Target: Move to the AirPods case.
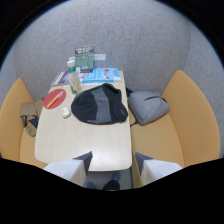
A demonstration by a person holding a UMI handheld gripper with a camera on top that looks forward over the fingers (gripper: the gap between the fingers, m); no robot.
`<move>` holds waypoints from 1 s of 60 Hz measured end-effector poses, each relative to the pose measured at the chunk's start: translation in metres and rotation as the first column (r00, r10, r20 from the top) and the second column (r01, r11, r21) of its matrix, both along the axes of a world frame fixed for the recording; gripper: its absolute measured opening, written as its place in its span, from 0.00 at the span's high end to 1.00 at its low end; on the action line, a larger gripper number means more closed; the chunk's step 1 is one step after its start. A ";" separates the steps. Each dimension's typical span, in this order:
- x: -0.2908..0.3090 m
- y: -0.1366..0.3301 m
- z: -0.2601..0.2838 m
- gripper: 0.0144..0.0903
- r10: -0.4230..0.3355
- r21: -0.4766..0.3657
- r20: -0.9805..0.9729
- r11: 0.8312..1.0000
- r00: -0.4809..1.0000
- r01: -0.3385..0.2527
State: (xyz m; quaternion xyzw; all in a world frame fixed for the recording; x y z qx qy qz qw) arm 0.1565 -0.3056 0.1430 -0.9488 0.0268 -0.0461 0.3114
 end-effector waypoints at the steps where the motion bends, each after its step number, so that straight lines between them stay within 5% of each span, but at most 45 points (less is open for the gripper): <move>1: 0.000 0.000 0.000 0.04 0.000 0.000 0.000 1.000 1.000 0.000; 22: -0.035 0.003 -0.008 0.04 0.008 0.005 -0.011 1.000 1.000 -0.008; 48: -0.151 0.018 -0.037 0.04 0.151 -0.010 -0.085 0.988 0.985 -0.152; 60: -0.176 0.034 -0.053 0.05 0.172 -0.017 -0.089 0.985 0.981 -0.174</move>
